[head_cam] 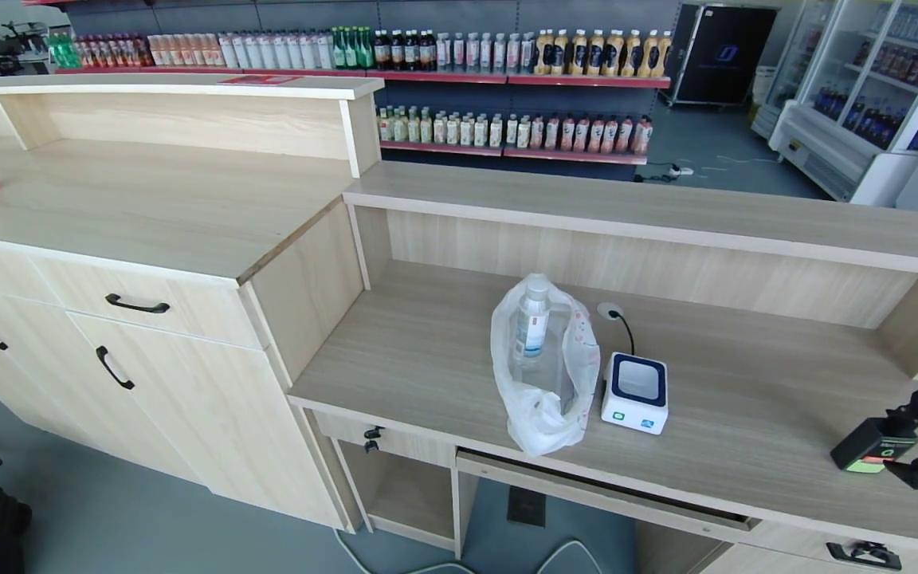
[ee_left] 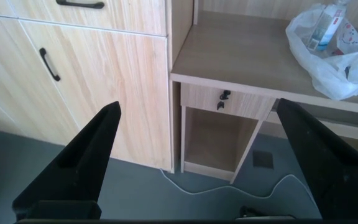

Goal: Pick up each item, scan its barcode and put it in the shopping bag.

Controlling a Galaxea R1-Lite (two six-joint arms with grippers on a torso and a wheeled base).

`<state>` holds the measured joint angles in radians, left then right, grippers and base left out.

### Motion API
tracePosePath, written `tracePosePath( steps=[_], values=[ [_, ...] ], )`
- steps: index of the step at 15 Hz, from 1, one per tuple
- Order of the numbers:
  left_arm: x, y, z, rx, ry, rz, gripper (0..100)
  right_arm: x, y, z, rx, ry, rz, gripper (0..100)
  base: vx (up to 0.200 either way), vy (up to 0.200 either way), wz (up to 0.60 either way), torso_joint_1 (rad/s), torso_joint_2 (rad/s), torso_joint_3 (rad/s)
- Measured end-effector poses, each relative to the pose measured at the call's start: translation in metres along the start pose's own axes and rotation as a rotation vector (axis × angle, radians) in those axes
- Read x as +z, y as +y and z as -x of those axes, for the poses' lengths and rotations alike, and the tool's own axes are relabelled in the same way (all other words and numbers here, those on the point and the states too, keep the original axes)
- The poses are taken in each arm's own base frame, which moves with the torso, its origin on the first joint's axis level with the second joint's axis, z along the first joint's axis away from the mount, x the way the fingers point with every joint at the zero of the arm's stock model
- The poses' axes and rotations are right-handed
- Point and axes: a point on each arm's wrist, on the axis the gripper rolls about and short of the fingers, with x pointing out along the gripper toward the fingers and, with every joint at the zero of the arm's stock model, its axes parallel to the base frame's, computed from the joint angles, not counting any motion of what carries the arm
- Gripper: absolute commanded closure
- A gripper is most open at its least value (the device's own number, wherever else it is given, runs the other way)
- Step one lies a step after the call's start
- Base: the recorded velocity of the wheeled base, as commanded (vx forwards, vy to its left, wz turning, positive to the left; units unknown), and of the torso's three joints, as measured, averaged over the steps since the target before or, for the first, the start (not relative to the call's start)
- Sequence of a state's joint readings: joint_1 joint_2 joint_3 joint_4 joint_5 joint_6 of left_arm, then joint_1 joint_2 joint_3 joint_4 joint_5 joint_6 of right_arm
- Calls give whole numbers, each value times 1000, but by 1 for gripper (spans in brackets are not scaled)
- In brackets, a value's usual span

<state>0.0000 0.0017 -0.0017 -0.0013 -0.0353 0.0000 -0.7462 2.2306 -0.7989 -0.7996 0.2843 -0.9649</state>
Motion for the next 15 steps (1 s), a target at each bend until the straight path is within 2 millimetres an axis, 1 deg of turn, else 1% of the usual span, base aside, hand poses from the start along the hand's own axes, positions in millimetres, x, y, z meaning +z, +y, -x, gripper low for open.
tracePosePath(
  steps=[7,9,14,15],
  values=[
    [0,0,0,0,0,0,0,11,-5,-35,130,-118,16,0,0,0,0,0,0,0],
    [0,0,0,0,0,0,0,15,-1,-43,154,-143,26,0,0,0,0,0,0,0],
    [0,0,0,0,0,0,0,24,15,-54,211,-177,44,0,0,0,0,0,0,0],
    [0,0,0,0,0,0,0,27,19,-57,227,-191,48,100,0,0,0,0,0,0]
  ],
)
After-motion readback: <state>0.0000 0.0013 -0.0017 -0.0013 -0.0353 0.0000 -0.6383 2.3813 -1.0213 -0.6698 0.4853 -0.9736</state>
